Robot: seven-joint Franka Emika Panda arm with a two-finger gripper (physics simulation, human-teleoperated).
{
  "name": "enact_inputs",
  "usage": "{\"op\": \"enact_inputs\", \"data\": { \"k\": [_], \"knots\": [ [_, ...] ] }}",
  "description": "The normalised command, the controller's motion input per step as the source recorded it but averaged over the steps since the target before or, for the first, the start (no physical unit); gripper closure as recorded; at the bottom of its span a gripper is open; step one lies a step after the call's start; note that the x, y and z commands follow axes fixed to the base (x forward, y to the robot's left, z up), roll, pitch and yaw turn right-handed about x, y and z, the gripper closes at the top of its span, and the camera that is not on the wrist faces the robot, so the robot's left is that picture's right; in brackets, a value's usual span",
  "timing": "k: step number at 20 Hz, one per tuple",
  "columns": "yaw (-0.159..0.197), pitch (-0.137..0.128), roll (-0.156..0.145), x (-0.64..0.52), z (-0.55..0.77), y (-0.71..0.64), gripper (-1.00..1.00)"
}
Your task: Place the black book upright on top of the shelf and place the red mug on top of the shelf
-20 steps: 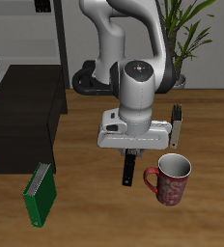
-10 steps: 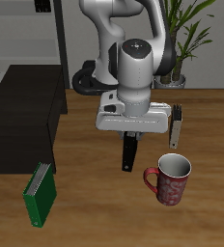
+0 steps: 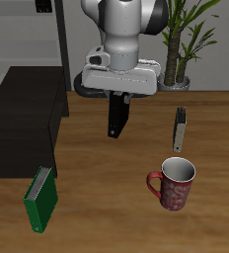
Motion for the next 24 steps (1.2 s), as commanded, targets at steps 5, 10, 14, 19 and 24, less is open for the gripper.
{"op": "enact_inputs", "data": {
  "k": [5,10,14,19,24],
  "knots": [
    [-0.120,-0.038,-0.050,-0.45,0.49,-0.50,1.00],
    [-0.190,-0.075,-0.044,-0.75,0.57,-0.68,1.00],
    [-0.098,-0.053,-0.029,-0.53,0.25,-0.47,1.00],
    [-0.057,-0.065,-0.024,-0.41,0.18,-0.36,1.00],
    [-0.069,-0.036,-0.023,-0.37,0.15,-0.34,1.00]
  ]
}}
